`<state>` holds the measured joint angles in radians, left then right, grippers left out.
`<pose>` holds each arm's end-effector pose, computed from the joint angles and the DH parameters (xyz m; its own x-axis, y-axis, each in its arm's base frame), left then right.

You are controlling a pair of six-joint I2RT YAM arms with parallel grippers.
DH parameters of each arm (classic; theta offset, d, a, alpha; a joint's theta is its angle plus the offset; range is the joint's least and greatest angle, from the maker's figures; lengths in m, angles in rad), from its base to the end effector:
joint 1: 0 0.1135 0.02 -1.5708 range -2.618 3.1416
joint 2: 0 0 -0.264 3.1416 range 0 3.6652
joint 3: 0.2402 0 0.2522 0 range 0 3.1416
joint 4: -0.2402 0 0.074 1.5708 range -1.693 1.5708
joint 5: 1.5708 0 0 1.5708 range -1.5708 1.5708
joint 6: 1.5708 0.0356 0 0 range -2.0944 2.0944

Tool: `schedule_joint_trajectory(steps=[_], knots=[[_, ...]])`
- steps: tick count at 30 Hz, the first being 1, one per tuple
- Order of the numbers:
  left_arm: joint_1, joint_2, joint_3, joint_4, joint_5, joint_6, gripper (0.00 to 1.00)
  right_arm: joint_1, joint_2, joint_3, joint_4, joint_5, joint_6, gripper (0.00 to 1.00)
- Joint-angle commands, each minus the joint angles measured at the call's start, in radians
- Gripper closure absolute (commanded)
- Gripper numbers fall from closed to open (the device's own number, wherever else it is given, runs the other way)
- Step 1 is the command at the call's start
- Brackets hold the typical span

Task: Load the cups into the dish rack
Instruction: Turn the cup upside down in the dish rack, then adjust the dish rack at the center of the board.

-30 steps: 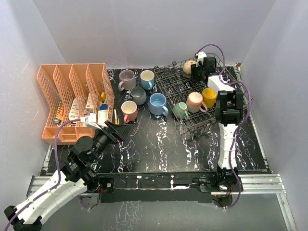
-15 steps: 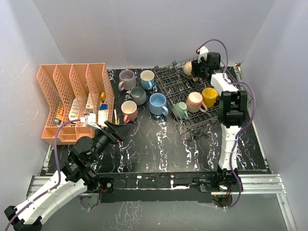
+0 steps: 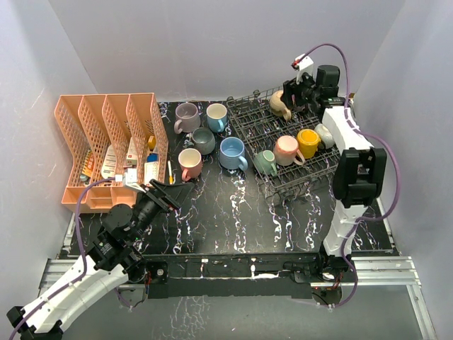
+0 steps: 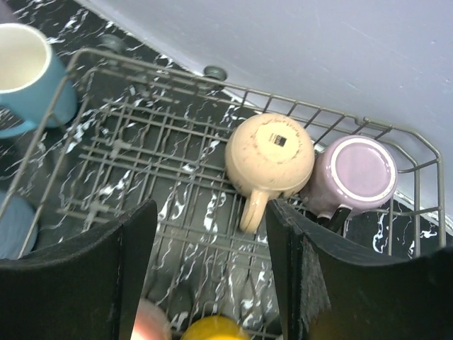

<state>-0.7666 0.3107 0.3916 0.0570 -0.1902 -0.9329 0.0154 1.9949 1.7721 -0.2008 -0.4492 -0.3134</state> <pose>0.0881 -0.0755 0.2888 -0.3799 -0.7293 -0.5690 0.4049 0.4219 -0.8112 0.4772 0.0228 0.3149 -0.2647 -0.2818 -0.9222 -0.5164 0.8491 -0.1112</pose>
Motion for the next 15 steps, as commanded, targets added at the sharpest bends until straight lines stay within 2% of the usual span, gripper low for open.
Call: schedule_joint_trajectory(steps=[1, 5, 9, 11, 15], knots=[[0.004, 0.022, 0.01, 0.064, 0.018, -0.02, 0.03, -0.003, -0.166, -0.078, -0.056, -0.094, -0.075, 0.34], [0.004, 0.171, 0.166, 0.027, -0.052, -0.043, 0.03, -0.012, -0.32, -0.164, -0.174, -0.195, -0.147, 0.32], [0.004, 0.455, 0.506, -0.204, -0.093, -0.103, 0.03, -0.063, -0.485, -0.284, -0.318, -0.283, -0.25, 0.31], [0.004, 0.598, 0.729, -0.302, -0.077, -0.138, 0.03, -0.081, -0.572, -0.345, -0.376, -0.289, -0.306, 0.3], [0.0, 0.811, 1.033, -0.381, -0.021, -0.178, 0.03, -0.125, -0.712, -0.441, -0.486, -0.272, -0.414, 0.3]])
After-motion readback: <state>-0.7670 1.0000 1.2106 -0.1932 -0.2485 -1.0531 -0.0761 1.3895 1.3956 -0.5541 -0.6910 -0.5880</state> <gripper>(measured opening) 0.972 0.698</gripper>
